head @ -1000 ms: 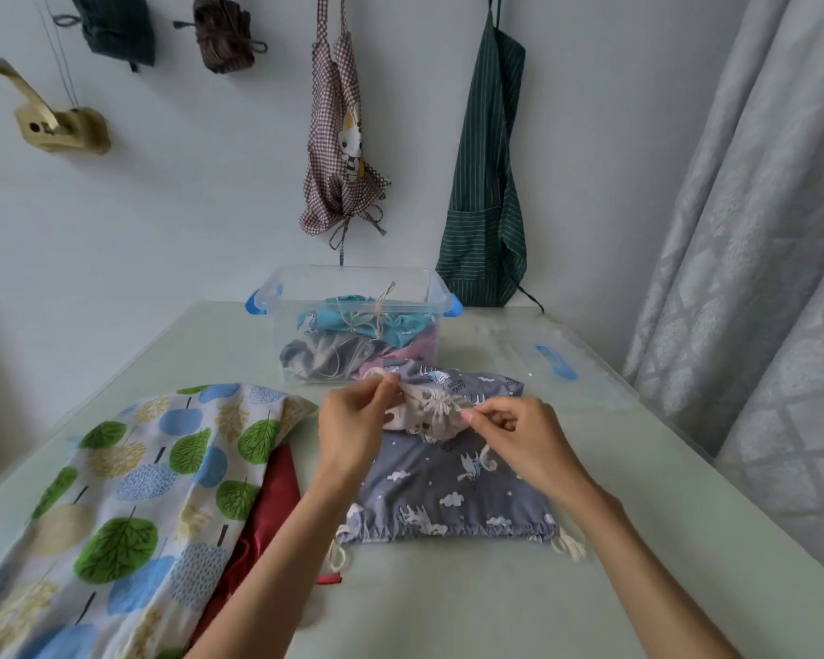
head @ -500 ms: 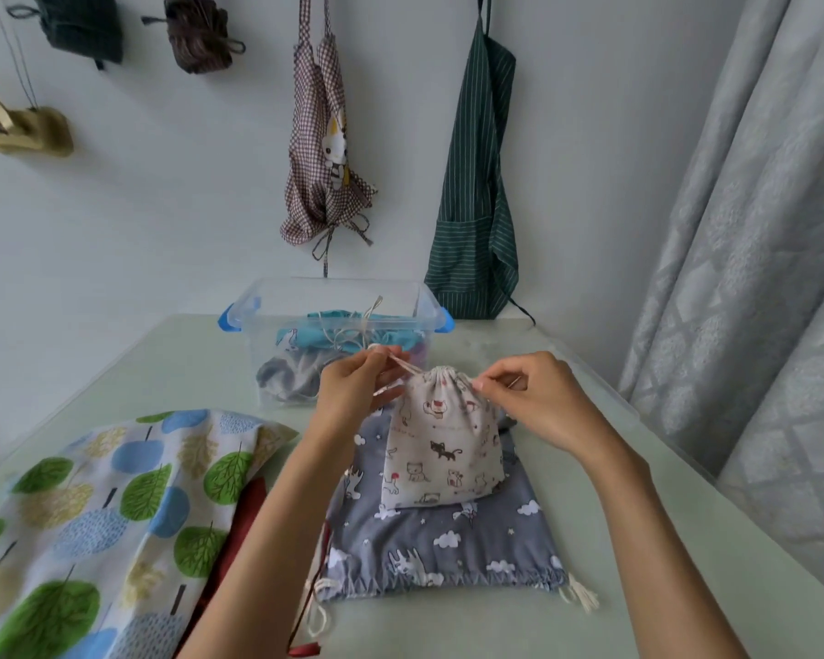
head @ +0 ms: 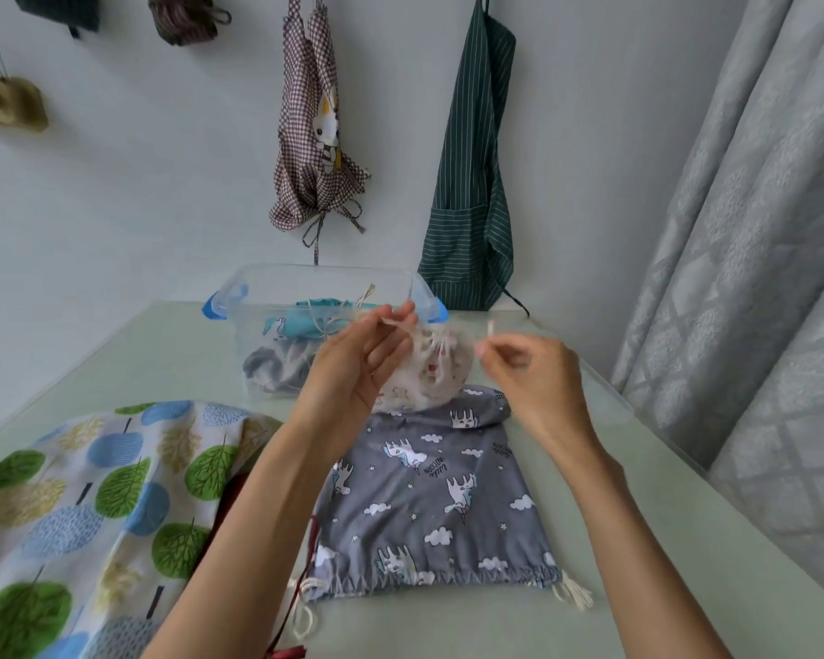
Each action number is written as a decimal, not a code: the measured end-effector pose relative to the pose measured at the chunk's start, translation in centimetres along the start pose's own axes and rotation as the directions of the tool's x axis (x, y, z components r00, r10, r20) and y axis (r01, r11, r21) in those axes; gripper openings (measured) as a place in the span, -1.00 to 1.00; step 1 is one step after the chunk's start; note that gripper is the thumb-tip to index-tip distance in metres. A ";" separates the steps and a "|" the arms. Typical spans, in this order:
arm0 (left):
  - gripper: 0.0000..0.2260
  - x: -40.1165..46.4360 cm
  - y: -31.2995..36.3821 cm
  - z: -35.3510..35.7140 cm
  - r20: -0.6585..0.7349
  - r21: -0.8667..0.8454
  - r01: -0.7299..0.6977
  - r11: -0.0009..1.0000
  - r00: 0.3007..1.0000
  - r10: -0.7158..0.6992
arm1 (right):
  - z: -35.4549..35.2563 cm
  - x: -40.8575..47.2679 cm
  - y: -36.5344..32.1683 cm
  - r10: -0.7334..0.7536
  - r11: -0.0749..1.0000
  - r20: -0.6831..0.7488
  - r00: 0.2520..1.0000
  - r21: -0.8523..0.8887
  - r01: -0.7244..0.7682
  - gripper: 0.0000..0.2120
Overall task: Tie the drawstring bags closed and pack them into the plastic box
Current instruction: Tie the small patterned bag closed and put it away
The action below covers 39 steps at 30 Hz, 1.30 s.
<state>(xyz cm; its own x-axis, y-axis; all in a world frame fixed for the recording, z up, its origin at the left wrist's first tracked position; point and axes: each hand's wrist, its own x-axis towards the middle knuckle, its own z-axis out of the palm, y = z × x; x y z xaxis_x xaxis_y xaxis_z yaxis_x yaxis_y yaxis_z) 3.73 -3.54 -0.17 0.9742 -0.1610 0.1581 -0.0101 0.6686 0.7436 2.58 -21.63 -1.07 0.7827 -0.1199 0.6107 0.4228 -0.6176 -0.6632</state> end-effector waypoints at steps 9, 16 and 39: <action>-0.77 -0.6 -1.3 -0.1 0.127 0.149 0.097 0.984 0.985 -0.116 | -1.3 -0.2 0.4 0.354 0.934 0.596 0.721 -0.184 -0.306 -0.82; -0.80 -0.8 -2.8 -1.4 0.151 0.816 -0.046 0.576 0.979 -0.136 | -3.5 -0.5 -0.9 0.405 0.914 0.736 0.543 -0.308 -0.265 -0.76; -0.72 -1.6 -5.2 0.1 0.261 0.857 -0.067 0.510 0.911 -0.319 | -4.2 0.0 -0.6 0.048 0.998 0.538 0.842 -0.057 -0.020 -0.77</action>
<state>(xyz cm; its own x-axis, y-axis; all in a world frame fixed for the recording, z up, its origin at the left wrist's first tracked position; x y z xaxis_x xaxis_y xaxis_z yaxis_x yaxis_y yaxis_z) 2.18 -6.86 -4.22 0.8318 -0.5498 0.0765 -0.2640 -0.2705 0.9258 0.39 -24.54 1.20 0.9246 0.2876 0.2497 0.3802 -0.6587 -0.6492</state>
